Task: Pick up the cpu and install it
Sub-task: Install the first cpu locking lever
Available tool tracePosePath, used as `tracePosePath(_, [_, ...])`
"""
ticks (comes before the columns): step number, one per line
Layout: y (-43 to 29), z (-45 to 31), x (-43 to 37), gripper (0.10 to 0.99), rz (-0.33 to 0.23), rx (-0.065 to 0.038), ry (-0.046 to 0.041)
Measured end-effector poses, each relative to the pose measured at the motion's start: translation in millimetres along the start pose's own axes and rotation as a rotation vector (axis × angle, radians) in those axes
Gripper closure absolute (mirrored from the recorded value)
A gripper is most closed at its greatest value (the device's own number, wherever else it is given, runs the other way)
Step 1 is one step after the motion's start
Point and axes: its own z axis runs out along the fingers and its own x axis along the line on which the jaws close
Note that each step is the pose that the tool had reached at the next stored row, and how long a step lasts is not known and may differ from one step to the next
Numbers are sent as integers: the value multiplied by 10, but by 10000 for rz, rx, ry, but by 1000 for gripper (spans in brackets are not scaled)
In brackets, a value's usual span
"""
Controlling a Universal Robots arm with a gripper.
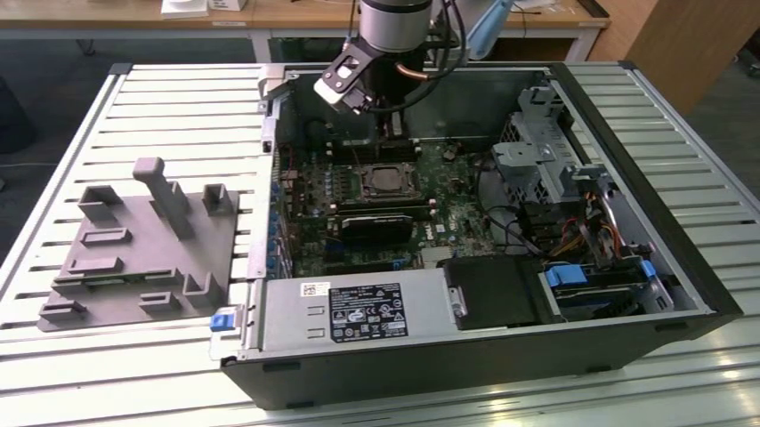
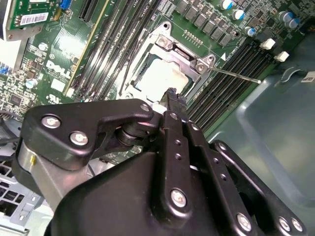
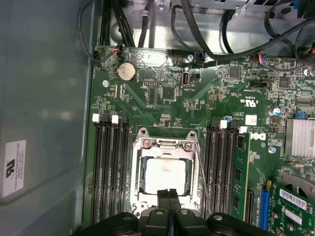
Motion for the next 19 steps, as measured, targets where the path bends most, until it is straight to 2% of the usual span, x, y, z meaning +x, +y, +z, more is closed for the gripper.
tracePosePath(4, [1, -50, 0, 980, 0, 0, -1])
tracePosePath(8, [1, -57, 1, 980, -79, 0, 1])
tracePosePath(19, [0, -58, 1, 980, -1894, 17, 28])
